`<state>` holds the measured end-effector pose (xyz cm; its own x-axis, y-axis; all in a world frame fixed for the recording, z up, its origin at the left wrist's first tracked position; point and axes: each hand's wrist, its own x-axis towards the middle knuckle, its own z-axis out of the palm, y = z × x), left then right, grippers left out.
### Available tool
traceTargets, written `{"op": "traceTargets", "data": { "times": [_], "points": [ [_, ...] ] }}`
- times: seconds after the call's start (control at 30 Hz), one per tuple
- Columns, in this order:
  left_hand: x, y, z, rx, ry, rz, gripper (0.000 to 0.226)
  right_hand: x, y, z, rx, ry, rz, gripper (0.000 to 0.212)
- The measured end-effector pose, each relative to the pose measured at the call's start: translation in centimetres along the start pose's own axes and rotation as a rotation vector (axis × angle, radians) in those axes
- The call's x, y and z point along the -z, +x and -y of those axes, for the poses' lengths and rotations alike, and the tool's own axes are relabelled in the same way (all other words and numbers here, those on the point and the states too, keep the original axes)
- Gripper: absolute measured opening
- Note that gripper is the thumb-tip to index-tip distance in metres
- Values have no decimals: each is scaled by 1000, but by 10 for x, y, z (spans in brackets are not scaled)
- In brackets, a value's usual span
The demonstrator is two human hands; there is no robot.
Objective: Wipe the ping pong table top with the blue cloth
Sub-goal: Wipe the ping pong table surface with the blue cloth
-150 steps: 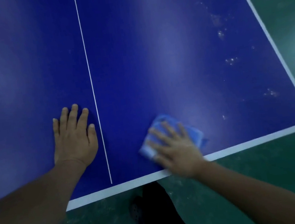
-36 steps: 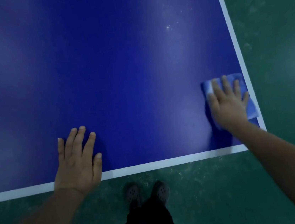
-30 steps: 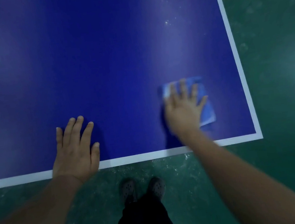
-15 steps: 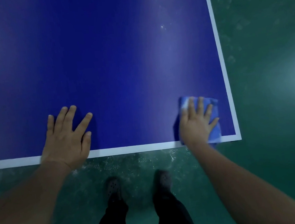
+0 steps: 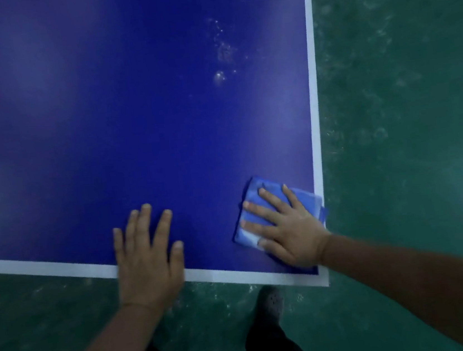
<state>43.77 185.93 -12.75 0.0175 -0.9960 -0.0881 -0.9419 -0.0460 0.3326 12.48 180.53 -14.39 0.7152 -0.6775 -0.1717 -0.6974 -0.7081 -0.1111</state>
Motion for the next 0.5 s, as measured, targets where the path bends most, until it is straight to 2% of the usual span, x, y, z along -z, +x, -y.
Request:
{"op": "traceTargets", "data": {
  "times": [0.1, 0.27, 0.33, 0.4, 0.43, 0.5],
  "points": [
    [-27, 4, -48, 48, 47, 5, 62, 18, 29, -82, -15, -36, 23, 53],
    [-37, 5, -49, 90, 171, 16, 60, 45, 89, -181, -278, 39, -22, 57],
    [-37, 6, -51, 90, 170, 22, 59, 44, 93, -171, -437, 99, -77, 55],
    [-36, 6, -51, 94, 157, 23, 58, 30, 74, -121, -524, 75, -120, 54],
    [-37, 6, -51, 94, 149, 23, 58, 19, 52, -84, -468, 54, -130, 53],
    [-38, 5, -50, 98, 133, 21, 58, -4, -11, -6, -199, 67, -116, 54]
  ]
}}
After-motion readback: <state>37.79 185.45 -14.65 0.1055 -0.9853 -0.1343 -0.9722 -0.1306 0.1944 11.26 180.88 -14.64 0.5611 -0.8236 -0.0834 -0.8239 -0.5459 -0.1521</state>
